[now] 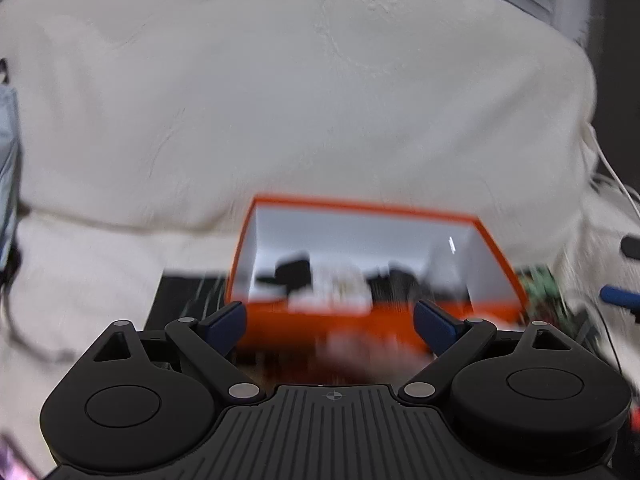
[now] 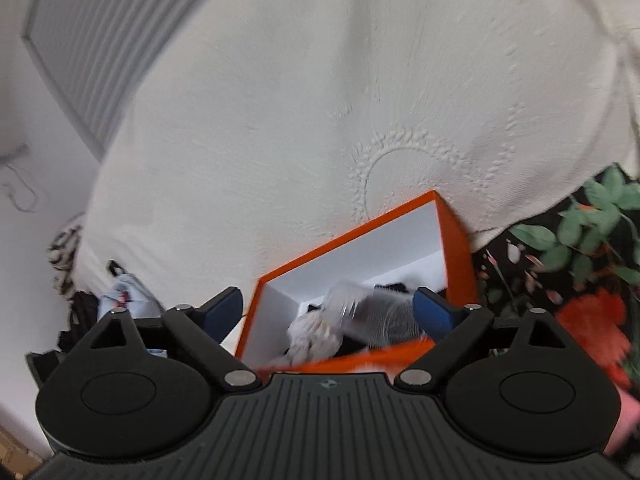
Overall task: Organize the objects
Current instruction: 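Open the right tool over the orange box while the left tool releases the paper, then grasp the pink box with the right tool while the left tool grasps the cotton-swab pack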
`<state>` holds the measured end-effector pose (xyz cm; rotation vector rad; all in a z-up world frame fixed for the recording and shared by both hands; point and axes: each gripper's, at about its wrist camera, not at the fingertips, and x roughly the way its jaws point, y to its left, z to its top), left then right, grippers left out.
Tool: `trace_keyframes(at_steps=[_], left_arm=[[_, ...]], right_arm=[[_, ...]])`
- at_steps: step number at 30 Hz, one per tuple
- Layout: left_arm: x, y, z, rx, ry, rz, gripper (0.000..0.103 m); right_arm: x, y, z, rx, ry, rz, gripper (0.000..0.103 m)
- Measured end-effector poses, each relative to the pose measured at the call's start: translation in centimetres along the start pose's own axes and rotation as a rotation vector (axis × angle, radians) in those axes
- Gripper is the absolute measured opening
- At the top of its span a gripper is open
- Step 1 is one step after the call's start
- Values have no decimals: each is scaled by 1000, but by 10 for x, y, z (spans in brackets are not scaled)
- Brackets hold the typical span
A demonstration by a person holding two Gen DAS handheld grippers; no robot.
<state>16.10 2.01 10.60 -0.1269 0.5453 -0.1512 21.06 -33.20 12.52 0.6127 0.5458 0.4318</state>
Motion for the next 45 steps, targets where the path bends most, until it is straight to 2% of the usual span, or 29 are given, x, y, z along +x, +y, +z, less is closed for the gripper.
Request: trace_keyframes(at_steps=[4, 7, 10, 12, 14, 18, 21, 23, 26, 29, 33, 35, 36, 37, 41, 43, 45], left_arm=[[-26, -1, -63, -7, 42, -13, 103], [-38, -7, -97, 12, 71, -6, 103], [-46, -14, -105, 42, 70, -26, 103], [-53, -21, -105, 74, 48, -31, 103], [-60, -28, -104, 95, 38, -36, 103], [-70, -46, -91, 141, 27, -66, 103], [-69, -64, -53, 110, 53, -181, 103], [-58, -82, -24, 89, 116, -264, 103], [-36, -108, 1, 53, 187, -337, 103], [-15, -135, 10, 47, 228, -354, 103], [21, -180, 16, 17, 339, -373, 103], [44, -202, 14, 4, 404, -354, 103], [54, -210, 13, -3, 426, -338, 103], [63, -215, 12, -12, 437, -322, 103], [91, -219, -2, -83, 488, -301, 103], [100, -220, -11, -119, 526, -290, 103], [111, -222, -21, -151, 567, -290, 103]], right_arm=[[-45, -19, -39, 31, -69, -5, 98], [-72, -48, -73, 93, -96, -62, 99], [-81, -77, -98, 186, -69, -113, 96], [-81, -85, -105, 195, -57, -175, 91], [-81, -76, -104, 115, -72, -251, 90], [-67, -51, -99, -155, -109, -417, 90], [-49, -43, -99, -334, -86, -549, 89], [-37, -46, -99, -442, -36, -587, 87], [-19, -49, -100, -534, 75, -586, 87], [-12, -54, -98, -575, 149, -586, 87], [-4, -76, -76, -494, 205, -547, 88], [3, -85, -71, -453, 219, -526, 87], [7, -88, -70, -443, 231, -515, 79], [10, -91, -72, -430, 243, -511, 54], [-13, -96, -65, -365, 195, -503, 55], [-37, -98, -59, -312, 138, -499, 55], [-60, -100, -54, -266, 72, -531, 55]])
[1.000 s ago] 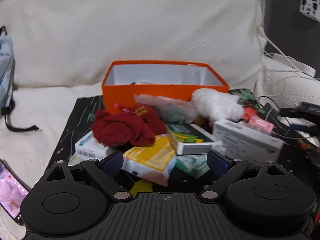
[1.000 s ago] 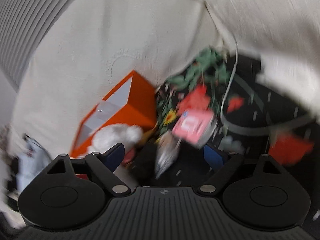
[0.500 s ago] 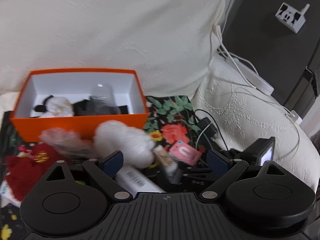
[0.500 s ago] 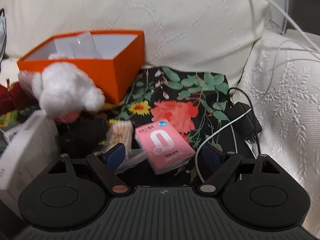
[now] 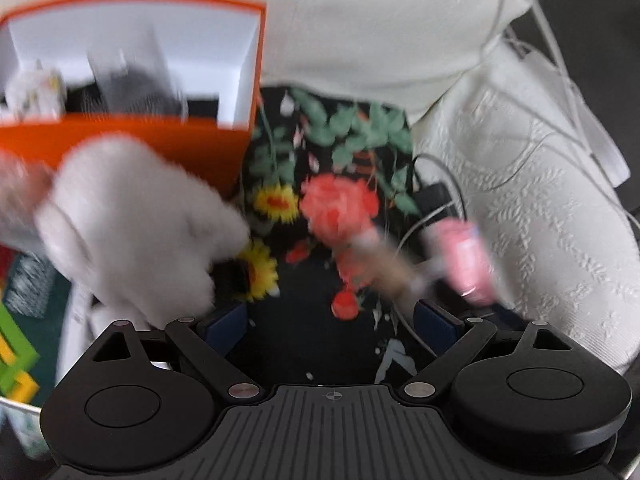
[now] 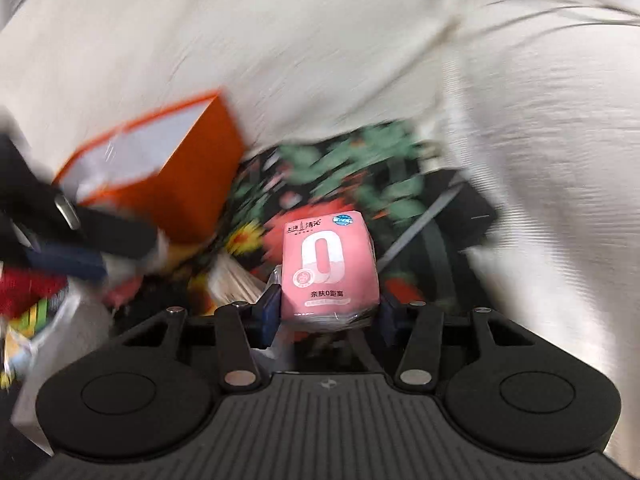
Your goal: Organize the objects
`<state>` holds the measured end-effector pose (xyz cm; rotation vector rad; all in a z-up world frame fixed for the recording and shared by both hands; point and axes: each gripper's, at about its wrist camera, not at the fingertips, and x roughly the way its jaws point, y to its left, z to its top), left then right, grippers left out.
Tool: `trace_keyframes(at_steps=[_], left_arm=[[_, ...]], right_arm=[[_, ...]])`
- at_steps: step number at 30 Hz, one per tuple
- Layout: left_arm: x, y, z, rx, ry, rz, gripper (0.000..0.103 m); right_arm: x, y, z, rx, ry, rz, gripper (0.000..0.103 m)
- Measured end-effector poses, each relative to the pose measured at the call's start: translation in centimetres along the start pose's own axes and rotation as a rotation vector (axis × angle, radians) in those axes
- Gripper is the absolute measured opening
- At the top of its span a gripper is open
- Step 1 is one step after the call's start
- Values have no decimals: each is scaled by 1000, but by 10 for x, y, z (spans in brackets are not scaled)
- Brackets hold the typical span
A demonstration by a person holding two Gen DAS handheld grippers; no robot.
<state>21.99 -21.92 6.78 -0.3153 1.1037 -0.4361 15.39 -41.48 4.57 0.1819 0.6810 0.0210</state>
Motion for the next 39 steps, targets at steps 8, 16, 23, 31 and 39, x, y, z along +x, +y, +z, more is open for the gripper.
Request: trace_keyframes(at_steps=[8, 16, 23, 31, 39], left_arm=[[4, -2, -6, -104, 16, -96, 103], [-90, 21, -31, -60, -162, -155, 103], [-198, 91, -95, -38, -369, -11, 103], [-235, 182, -166, -140, -427, 215, 103], [-191, 226, -190, -197, -265, 264, 103]], right_arm=[[-32, -38, 3, 249, -43, 164, 55], [-54, -48, -10, 390, -63, 409, 55], [-95, 6, -23, 347, -86, 624, 55], [-107, 140, -60, 142, -10, 665, 55], [-67, 206, -137, -124, 114, 373, 69]])
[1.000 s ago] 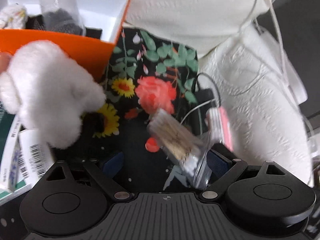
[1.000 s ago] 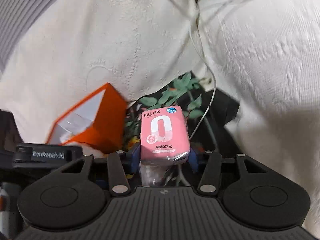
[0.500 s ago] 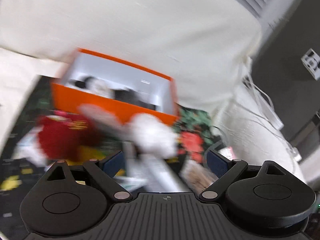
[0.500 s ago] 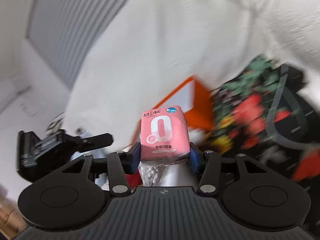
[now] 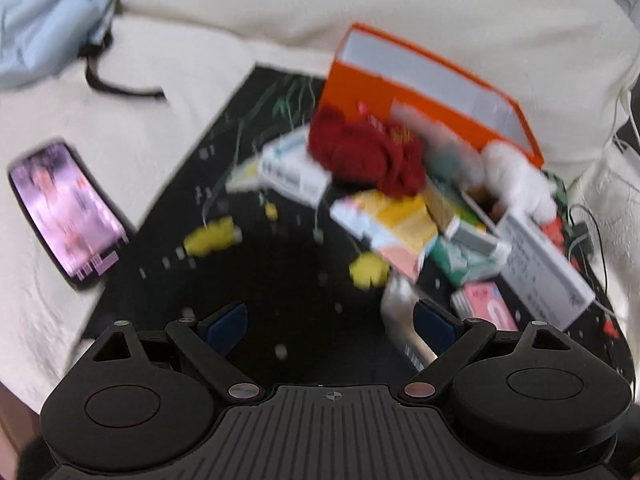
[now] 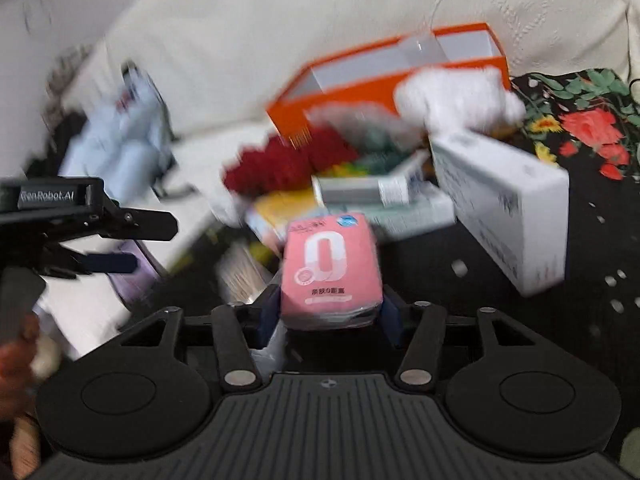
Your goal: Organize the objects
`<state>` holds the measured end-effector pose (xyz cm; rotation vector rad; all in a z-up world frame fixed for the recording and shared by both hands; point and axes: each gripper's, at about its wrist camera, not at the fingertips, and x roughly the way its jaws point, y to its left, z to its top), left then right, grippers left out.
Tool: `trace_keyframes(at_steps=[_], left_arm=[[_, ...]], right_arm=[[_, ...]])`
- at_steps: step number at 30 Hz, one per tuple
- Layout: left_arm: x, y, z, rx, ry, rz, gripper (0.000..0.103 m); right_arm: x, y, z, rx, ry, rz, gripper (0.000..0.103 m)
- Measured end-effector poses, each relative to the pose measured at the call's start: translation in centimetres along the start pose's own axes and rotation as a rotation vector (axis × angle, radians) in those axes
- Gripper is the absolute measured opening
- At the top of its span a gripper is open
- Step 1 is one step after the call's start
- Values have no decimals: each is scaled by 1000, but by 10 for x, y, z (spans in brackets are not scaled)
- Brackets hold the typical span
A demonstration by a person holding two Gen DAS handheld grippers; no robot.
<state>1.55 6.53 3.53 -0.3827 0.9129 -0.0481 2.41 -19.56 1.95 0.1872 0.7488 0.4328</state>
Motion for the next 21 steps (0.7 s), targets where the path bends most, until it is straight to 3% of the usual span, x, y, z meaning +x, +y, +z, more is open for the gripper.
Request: trace_keyframes(at_steps=[1, 4, 10, 15, 21], left_arm=[[3, 0, -2, -2, 13, -10, 103], [6, -8, 1, 2, 23, -12, 103], [9, -23, 3, -65, 60, -84, 103], [18, -39, 2, -30, 63, -50, 103], [41, -73, -2, 118, 42, 62, 103]], right_arm=[[-1, -4, 0, 1, 6, -3, 78], [-13, -9, 6, 15, -27, 4, 89], [-12, -9, 25, 9, -33, -25, 89], [18, 3, 14, -121, 57, -73, 81], [13, -11, 7, -81, 16, -114, 82]])
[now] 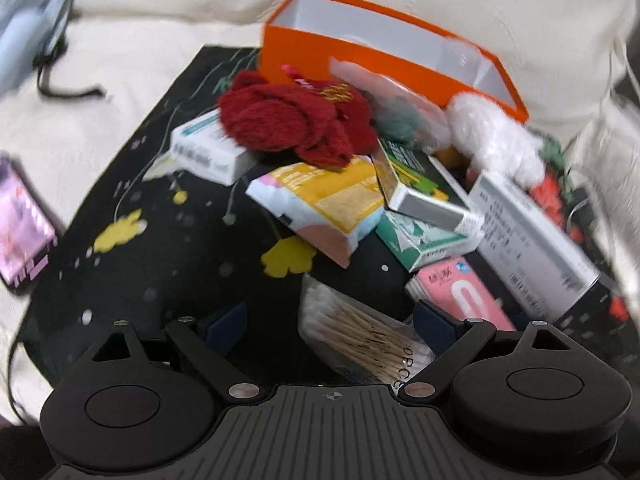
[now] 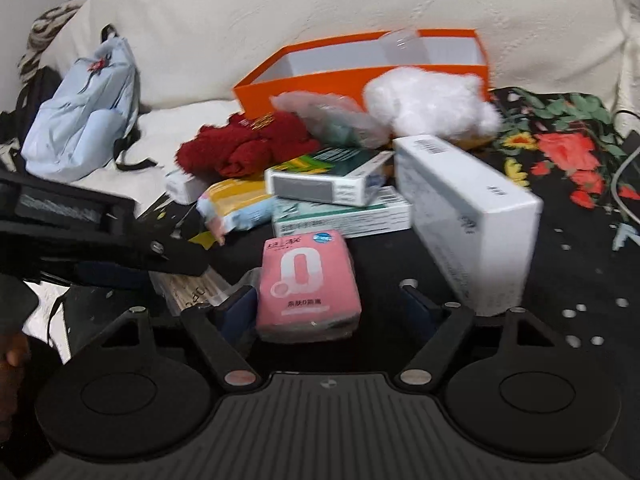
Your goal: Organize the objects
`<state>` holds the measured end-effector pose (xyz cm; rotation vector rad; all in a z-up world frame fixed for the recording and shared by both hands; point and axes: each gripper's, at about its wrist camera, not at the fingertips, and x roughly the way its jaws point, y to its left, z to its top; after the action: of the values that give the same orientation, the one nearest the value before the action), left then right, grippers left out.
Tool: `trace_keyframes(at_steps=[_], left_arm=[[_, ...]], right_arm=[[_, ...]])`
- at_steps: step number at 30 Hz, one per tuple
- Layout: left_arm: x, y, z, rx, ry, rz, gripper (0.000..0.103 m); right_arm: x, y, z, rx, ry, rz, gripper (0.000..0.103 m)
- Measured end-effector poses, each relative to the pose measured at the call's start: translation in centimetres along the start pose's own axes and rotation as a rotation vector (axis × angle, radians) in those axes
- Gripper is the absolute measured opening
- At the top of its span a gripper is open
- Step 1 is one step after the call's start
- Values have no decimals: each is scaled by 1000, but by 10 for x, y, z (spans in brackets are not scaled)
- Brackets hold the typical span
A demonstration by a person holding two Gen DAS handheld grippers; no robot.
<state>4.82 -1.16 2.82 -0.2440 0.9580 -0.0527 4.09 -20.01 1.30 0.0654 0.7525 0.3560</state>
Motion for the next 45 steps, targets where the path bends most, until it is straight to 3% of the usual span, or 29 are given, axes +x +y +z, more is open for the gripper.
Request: trace_keyframes(at_steps=[9, 13, 20, 25, 27, 29, 33, 35, 37, 40, 42, 44, 45], left_arm=[[0, 8, -14, 214, -113, 168, 103], [-3, 24, -5, 244, -143, 179, 103], [-44, 47, 11, 103, -200, 30, 103], [-53, 57, 9, -67, -44, 5, 103], [-47, 58, 2, -121, 25, -36, 103], [-34, 59, -2, -200, 105, -29, 103], [-24, 51, -1, -265, 92, 36, 103], [-18, 41, 3, -247, 69, 36, 103], [-9, 30, 4, -197, 51, 83, 103], [1, 7, -1, -13, -44, 198, 103], [2, 6, -4, 50, -90, 201, 103], [0, 10, -6, 103, -125, 163, 102], [-2, 13, -6, 115, -136, 130, 101]], right_arm=[[-5, -17, -6, 14, -35, -45, 85], [-3, -21, -4, 35, -39, -38, 85], [-11, -8, -5, -114, -11, 36, 89], [-9, -4, 6, -204, -3, 46, 89], [-5, -3, 11, -221, -2, 59, 90], [1, -2, 16, -235, 4, 64, 90], [11, -1, 18, -241, 4, 70, 90], [11, -3, 16, -239, -10, 73, 90], [12, -7, 14, -220, -15, 80, 90], [16, -10, 10, -212, -17, 72, 90], [18, -9, 7, -227, -24, 62, 89], [18, -9, 5, -243, -34, 57, 78], [17, -9, 3, -245, -41, 55, 62]])
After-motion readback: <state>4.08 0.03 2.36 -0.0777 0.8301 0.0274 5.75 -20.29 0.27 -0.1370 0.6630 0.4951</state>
